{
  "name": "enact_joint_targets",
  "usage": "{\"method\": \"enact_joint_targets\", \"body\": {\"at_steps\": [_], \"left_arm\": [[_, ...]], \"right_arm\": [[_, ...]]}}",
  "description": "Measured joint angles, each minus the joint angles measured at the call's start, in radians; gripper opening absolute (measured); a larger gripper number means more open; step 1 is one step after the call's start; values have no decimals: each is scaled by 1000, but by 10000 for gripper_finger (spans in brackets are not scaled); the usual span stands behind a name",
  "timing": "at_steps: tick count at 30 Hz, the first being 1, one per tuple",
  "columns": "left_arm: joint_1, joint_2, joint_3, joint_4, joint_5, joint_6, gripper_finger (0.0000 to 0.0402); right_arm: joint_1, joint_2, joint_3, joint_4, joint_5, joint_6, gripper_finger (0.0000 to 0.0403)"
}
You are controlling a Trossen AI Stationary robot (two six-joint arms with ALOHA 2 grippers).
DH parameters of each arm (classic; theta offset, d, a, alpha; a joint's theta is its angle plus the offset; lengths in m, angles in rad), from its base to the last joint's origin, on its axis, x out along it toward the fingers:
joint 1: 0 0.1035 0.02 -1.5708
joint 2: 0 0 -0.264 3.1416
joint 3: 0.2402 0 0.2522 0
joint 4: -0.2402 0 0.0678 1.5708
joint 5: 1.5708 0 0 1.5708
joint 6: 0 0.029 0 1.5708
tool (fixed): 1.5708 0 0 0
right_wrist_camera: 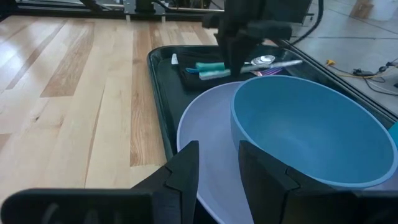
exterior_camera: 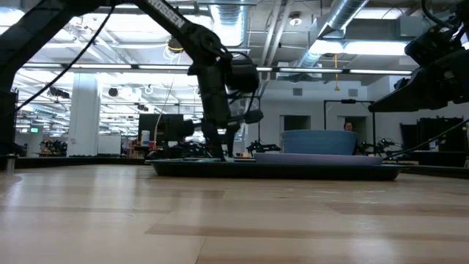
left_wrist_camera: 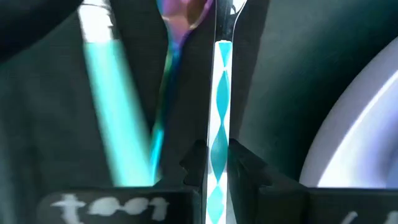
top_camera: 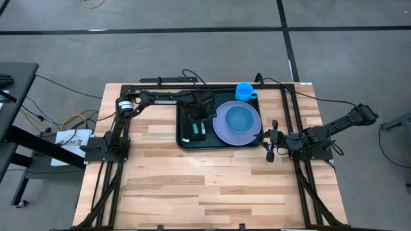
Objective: Set up tray
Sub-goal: Put the green knife on the black napkin
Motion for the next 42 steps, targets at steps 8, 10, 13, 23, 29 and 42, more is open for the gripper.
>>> {"method": "enact_joint_targets", "body": {"at_steps": [8, 10, 13, 23, 29, 42], "left_arm": [[-3, 14, 0, 20, 14, 5, 22], [-3, 14, 0, 20, 28, 22, 27], [-5, 14, 0, 18, 17, 37, 28], [-14, 14, 0, -14, 31, 118, 20], [-32, 14, 0, -13, 54, 144, 26], [-43, 14, 0, -18, 68, 127, 35]], "right_arm": [[0, 0, 0, 0, 0, 0, 107], [0, 0, 0, 0, 0, 0, 107], [0, 0, 0, 0, 0, 0, 107], [0, 0, 0, 0, 0, 0, 107], [0, 0, 0, 0, 0, 0, 107], [0, 0, 0, 1, 0, 0, 107]]}}
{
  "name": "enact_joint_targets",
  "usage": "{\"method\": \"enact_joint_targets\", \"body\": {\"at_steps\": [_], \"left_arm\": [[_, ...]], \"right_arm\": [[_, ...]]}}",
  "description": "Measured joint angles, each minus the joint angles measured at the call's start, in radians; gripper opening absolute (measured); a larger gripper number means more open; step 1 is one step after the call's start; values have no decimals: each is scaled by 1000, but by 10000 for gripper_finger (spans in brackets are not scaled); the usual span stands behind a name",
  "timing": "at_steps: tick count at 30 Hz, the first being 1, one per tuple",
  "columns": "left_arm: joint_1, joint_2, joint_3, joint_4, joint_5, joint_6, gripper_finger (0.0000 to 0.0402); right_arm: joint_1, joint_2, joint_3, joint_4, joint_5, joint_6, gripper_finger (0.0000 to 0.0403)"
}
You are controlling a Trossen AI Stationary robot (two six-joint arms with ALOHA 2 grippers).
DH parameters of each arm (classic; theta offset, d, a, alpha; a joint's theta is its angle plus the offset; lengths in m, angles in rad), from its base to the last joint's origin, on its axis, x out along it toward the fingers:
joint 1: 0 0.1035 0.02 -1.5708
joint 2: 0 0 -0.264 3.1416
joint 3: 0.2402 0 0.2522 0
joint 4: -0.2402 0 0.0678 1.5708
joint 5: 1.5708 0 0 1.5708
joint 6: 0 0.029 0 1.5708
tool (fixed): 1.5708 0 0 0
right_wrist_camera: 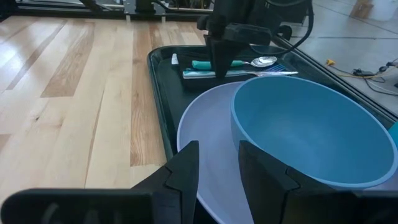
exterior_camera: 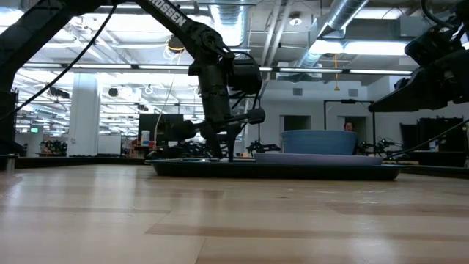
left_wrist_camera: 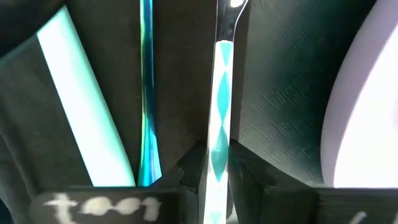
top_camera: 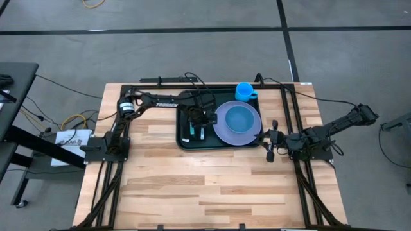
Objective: Set up tray
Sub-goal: Put the green knife on the black napkin, then return to Home Position
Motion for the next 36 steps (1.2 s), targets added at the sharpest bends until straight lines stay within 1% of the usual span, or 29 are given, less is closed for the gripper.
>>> {"method": "enact_joint_targets", "body": {"at_steps": [14, 20, 25, 28, 31, 34, 36], "left_arm": [[-3, 0, 0, -7, -16, -32, 85], [-2, -2, 0, -10, -11, -72, 94], [-2, -28, 0, -20, -6, -113, 94], [-2, -63, 0, -24, -46, -137, 94], [-3, -120, 1, -65, -116, -156, 94], [-6, -190, 1, -185, -187, -227, 94], [-14, -244, 1, -291, -254, -277, 94]], "right_arm": [[0, 0, 0, 0, 0, 0, 107], [0, 0, 0, 0, 0, 0, 107], [0, 0, 0, 0, 0, 0, 107], [0, 0, 0, 0, 0, 0, 107], [0, 0, 0, 0, 0, 0, 107], [0, 0, 0, 0, 0, 0, 107], [0, 0, 0, 0, 0, 0, 107]]}}
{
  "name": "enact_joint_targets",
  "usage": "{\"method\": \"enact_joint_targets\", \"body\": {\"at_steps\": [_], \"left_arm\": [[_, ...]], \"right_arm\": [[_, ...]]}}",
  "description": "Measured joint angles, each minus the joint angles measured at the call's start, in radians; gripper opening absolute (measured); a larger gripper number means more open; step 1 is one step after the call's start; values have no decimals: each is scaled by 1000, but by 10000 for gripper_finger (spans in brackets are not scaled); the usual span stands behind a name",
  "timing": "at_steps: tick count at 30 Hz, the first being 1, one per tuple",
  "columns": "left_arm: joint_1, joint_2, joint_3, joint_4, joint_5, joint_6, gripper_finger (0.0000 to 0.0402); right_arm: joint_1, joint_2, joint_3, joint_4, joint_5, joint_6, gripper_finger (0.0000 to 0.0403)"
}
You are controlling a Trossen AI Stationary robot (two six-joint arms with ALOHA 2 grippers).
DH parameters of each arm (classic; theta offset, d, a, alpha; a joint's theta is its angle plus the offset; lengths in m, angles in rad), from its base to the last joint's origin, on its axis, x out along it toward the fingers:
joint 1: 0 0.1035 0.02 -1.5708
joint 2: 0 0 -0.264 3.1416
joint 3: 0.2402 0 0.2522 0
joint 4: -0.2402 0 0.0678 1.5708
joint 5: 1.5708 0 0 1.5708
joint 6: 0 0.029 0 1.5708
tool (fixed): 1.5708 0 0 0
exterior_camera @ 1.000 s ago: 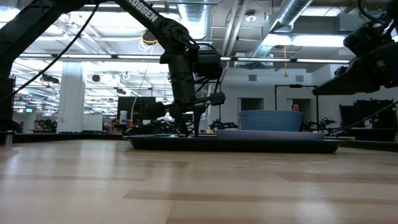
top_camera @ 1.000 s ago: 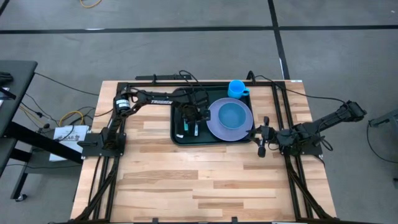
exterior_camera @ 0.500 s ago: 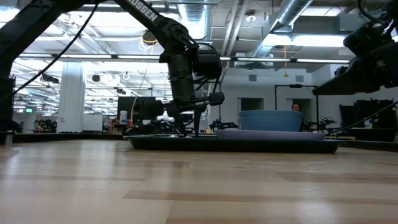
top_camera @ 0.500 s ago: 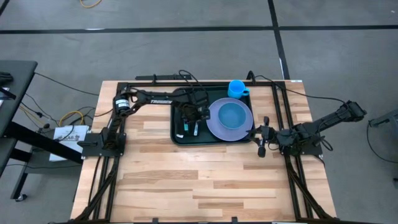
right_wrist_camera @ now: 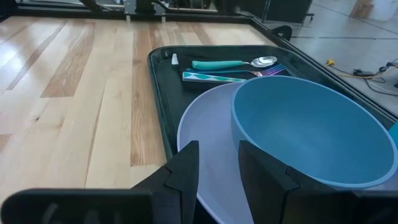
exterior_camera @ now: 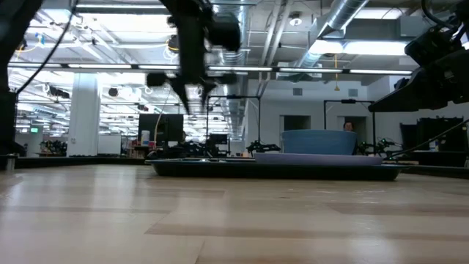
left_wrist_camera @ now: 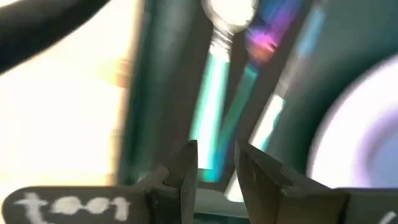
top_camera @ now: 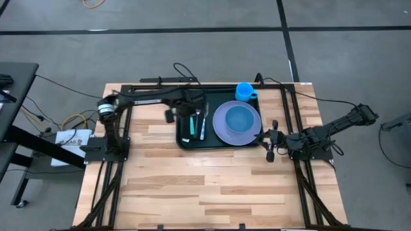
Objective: Set up tray
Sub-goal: Return to Home Position
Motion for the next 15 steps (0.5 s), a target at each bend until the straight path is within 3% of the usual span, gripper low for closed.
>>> {"method": "enact_joint_targets", "body": {"at_steps": [8, 10, 15], "left_arm": [[-36, -217, 0, -508, -360, -207, 94], [-40, -262, -25, -495, -438, -234, 94], [-25, -338, -110, -445, -578, 0, 94]], "right_arm": [[0, 0, 0, 0, 0, 0, 107], [0, 0, 0, 0, 0, 0, 107], [0, 0, 0, 0, 0, 0, 107]]}}
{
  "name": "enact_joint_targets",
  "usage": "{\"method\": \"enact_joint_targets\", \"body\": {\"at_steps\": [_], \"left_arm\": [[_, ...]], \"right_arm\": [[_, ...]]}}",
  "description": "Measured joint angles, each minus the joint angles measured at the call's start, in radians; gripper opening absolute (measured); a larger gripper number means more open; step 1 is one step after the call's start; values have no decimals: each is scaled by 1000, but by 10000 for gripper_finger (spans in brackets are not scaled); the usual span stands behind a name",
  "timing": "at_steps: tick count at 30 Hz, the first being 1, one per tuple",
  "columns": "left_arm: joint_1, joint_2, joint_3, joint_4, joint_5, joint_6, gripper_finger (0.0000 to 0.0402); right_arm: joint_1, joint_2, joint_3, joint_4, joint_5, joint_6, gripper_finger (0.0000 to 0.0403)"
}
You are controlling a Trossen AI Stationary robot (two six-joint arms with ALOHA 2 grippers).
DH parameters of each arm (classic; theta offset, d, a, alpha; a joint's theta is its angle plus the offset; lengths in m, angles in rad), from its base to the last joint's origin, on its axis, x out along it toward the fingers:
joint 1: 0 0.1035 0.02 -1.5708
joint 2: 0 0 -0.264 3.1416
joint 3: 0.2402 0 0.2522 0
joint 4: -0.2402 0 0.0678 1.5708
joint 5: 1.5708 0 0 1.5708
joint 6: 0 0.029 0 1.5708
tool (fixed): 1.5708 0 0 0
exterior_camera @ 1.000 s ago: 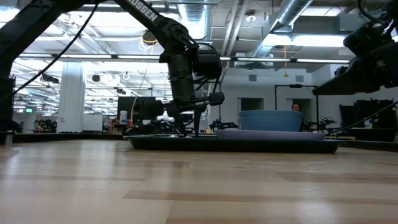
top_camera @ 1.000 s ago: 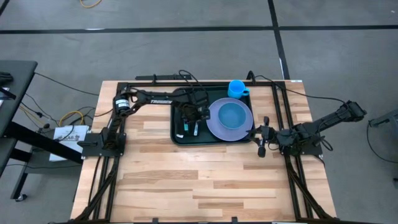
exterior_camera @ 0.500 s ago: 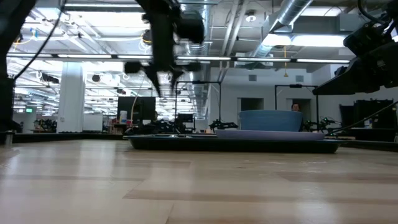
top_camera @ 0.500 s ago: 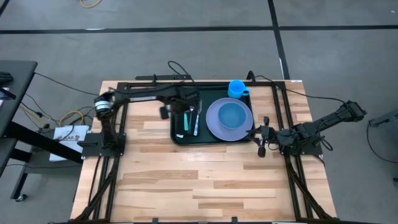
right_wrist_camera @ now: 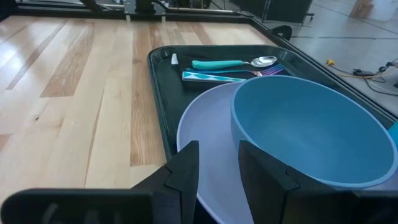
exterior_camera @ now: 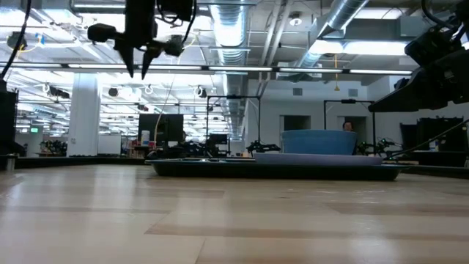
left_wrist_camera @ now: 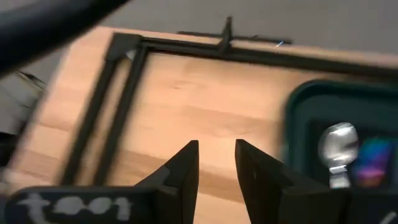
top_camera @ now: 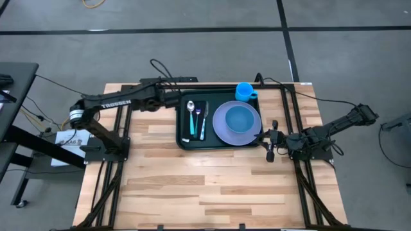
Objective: Set up tray
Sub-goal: Return to Home Position
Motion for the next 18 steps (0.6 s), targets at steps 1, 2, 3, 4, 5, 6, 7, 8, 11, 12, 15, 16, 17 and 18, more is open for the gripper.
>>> {"method": "enact_joint_targets", "body": {"at_steps": [1, 2, 3, 4, 5, 6, 7, 8, 11, 12, 15, 16, 17, 18], "left_arm": [[4, 0, -8, -15, 2, 43, 94], [5, 0, -14, -25, 12, 68, 94], [5, -1, -19, -35, 36, 68, 94], [4, -2, -27, -40, 56, 59, 94], [0, -2, -38, -39, 62, 42, 94], [-5, 1, -49, -36, 65, 19, 94], [-10, 7, -56, -33, 66, -8, 94], [-14, 9, -64, -30, 65, -33, 94], [-28, 8, -96, -19, 57, -45, 94], [-35, 9, -106, -12, 51, -44, 94], [-61, 9, -118, 36, -15, 47, 94], [-75, 9, -118, 64, -67, 91, 94], [-90, 9, -118, 109, -136, 135, 94], [-107, 9, -118, 163, -204, 181, 94]], "right_arm": [[0, 0, 0, -1, 0, 0, 107], [0, 0, 0, -1, 0, 0, 107], [0, 0, 0, -1, 0, 0, 107], [0, 0, 0, -1, 0, 0, 107], [0, 0, 0, -1, 0, 0, 107], [0, 0, 0, -1, 0, 0, 107], [0, 0, 0, -1, 0, 0, 107], [0, 0, 0, 0, 0, 0, 107], [0, 0, 0, 0, 0, 0, 107], [0, 0, 0, 0, 0, 0, 107], [0, 0, 0, 0, 0, 0, 107], [0, 0, 0, 0, 0, 0, 107], [0, 0, 0, 0, 0, 0, 107], [0, 0, 0, 0, 0, 0, 107]]}}
